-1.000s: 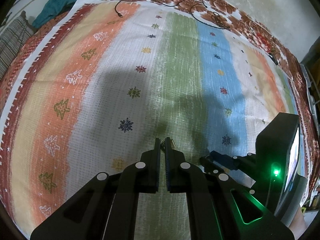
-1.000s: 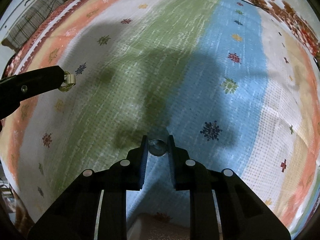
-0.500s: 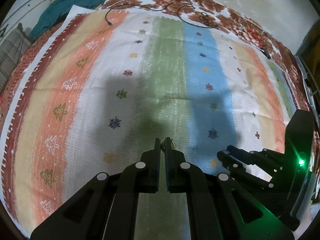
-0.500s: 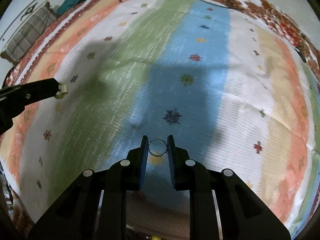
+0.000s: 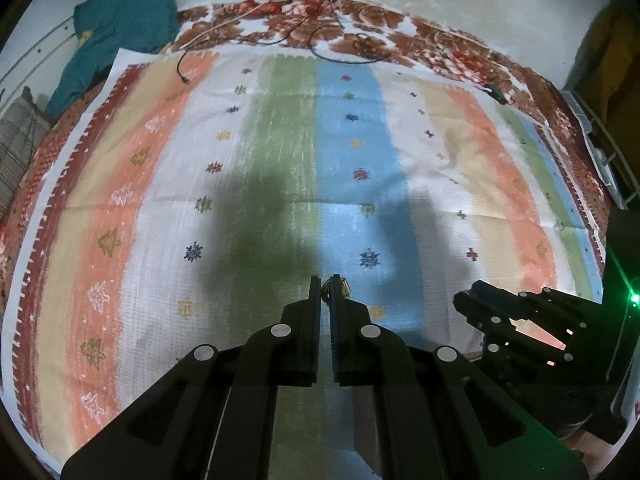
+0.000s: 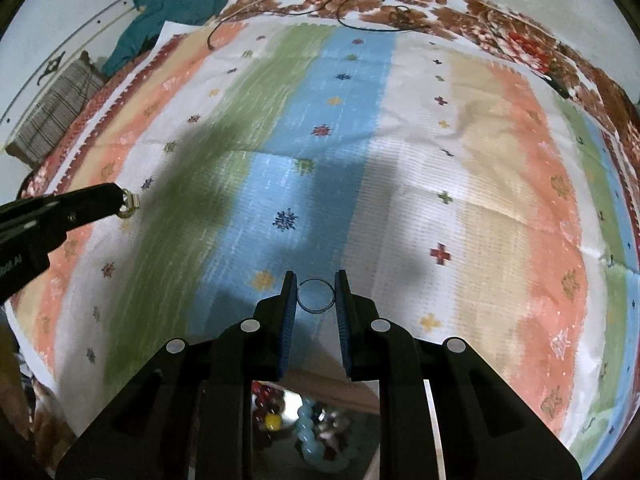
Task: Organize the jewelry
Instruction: 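Carry the gold charm and clear bead in both grippers over the tin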
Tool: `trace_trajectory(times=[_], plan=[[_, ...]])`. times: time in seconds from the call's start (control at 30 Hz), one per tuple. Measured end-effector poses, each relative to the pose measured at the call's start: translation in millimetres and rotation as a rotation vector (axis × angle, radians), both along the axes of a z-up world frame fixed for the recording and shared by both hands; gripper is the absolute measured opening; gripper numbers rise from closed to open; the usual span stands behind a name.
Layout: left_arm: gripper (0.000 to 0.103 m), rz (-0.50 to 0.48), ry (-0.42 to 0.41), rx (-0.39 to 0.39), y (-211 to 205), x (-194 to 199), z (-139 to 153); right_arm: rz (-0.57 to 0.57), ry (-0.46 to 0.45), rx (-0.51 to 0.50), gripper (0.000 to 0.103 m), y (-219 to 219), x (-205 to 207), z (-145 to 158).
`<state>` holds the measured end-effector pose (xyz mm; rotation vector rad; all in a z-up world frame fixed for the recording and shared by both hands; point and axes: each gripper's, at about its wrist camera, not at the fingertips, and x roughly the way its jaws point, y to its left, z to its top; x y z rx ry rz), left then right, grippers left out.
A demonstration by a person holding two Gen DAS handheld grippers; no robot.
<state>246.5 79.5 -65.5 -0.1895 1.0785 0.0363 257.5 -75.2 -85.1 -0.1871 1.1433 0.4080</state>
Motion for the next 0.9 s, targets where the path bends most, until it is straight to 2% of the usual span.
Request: trace_trajectory(times=[0.5, 0.9], plan=[[0.004, -0.073, -0.06, -0.003, -39, -32, 29, -0.012, -0.081, 0.039, 0.02, -38, -36, 32], [0.004, -0.13, -0.101, -0.002, -63, -64, 46, 0.024, -0.138, 0.052, 0.02, -44, -80, 51]])
